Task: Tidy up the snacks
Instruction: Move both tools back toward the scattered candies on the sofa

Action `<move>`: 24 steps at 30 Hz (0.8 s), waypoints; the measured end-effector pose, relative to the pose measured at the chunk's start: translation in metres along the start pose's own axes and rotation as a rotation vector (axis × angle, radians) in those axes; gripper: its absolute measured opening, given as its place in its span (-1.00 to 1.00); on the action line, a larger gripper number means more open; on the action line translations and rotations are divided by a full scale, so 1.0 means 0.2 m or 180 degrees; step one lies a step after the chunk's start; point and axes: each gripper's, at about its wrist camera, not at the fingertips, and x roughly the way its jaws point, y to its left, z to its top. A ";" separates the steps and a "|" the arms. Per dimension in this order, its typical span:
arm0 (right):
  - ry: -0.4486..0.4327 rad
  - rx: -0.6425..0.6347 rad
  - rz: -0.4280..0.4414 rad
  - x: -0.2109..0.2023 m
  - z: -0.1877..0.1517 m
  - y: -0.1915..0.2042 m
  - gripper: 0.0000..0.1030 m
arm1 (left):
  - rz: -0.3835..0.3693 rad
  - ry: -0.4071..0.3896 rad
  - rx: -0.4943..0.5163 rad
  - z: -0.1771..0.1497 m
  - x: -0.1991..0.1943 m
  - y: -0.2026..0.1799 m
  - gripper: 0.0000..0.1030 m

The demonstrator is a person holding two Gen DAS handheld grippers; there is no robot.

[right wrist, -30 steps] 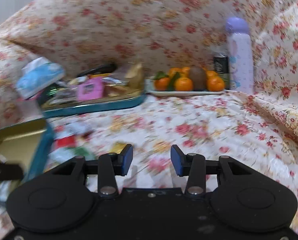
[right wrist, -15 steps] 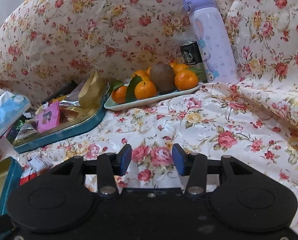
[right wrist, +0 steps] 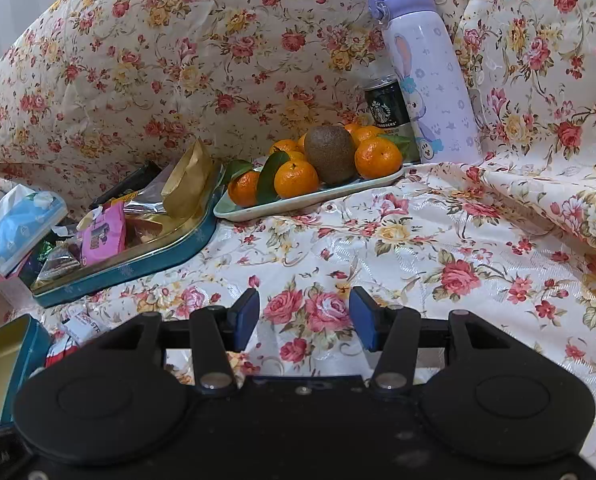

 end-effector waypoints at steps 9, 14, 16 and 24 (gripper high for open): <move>0.0002 0.0002 0.0003 0.00 0.00 0.00 0.05 | -0.0456 0.0270 -0.0205 0.02 0.06 0.00 0.29; 0.0002 0.0019 0.0012 0.00 0.00 0.00 0.05 | -0.0769 0.0297 0.0099 0.01 0.05 -0.10 0.24; -0.0002 0.0039 0.0023 0.00 0.00 -0.01 0.05 | -0.0927 0.0343 0.0210 0.01 0.03 -0.12 0.15; -0.0005 0.0063 0.0033 -0.01 0.00 -0.01 0.05 | -0.0959 -0.0170 0.0365 0.11 -0.13 -0.10 0.14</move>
